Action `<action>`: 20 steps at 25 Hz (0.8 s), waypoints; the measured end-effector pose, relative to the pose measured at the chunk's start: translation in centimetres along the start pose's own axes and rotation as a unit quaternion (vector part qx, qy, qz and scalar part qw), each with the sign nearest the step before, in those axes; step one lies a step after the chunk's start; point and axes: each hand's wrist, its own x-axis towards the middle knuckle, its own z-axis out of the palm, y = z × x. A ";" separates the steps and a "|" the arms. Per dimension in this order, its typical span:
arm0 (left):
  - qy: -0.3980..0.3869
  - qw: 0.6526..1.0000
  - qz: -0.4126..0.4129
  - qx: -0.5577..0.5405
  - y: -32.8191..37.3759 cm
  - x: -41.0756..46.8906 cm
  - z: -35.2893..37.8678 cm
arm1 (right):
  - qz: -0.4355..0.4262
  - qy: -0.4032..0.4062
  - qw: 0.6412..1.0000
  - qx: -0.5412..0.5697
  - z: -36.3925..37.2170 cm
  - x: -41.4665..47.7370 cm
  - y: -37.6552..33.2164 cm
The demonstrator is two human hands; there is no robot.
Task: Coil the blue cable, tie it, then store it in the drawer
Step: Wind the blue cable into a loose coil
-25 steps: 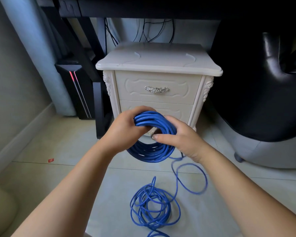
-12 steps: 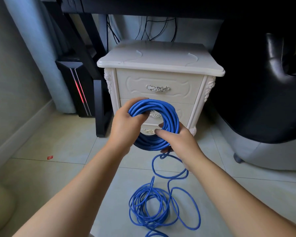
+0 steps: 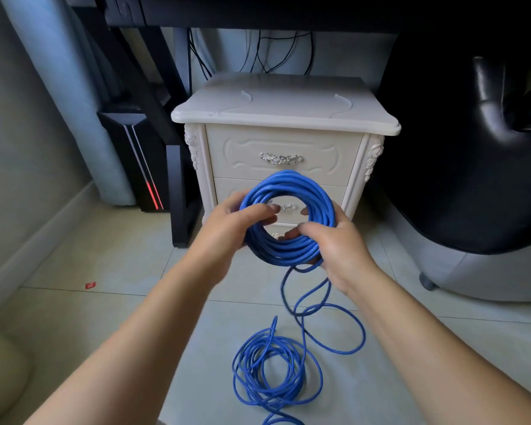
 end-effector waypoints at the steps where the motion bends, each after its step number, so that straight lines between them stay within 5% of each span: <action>1: -0.022 0.999 0.019 0.039 0.3 0.1 -0.6 | -0.033 -0.012 0.997 -0.074 -0.4 0.0 -0.3; 4: -0.050 0.962 0.087 0.253 0.4 0.0 -0.8 | -0.083 -0.074 0.953 -0.281 -0.5 0.0 -0.1; 6: -0.064 0.916 0.111 0.379 -0.3 -0.1 -0.2 | -0.097 -0.104 0.926 -0.350 -0.3 -0.1 0.6; 8: -0.042 0.906 0.120 0.403 -0.7 -0.1 0.3 | -0.107 -0.100 0.920 -0.363 0.0 -0.2 0.7; 12: 0.016 0.947 0.108 0.302 -0.6 0.3 0.7 | -0.104 -0.041 0.966 -0.233 0.2 0.0 0.5; 15: 0.064 0.988 0.058 0.127 -0.4 0.5 0.6 | -0.054 -0.024 0.995 -0.085 0.5 -0.2 0.6; 20: 0.112 0.988 -0.011 -0.108 -0.8 0.7 0.5 | -0.001 -0.070 0.997 0.028 1.3 -0.5 1.2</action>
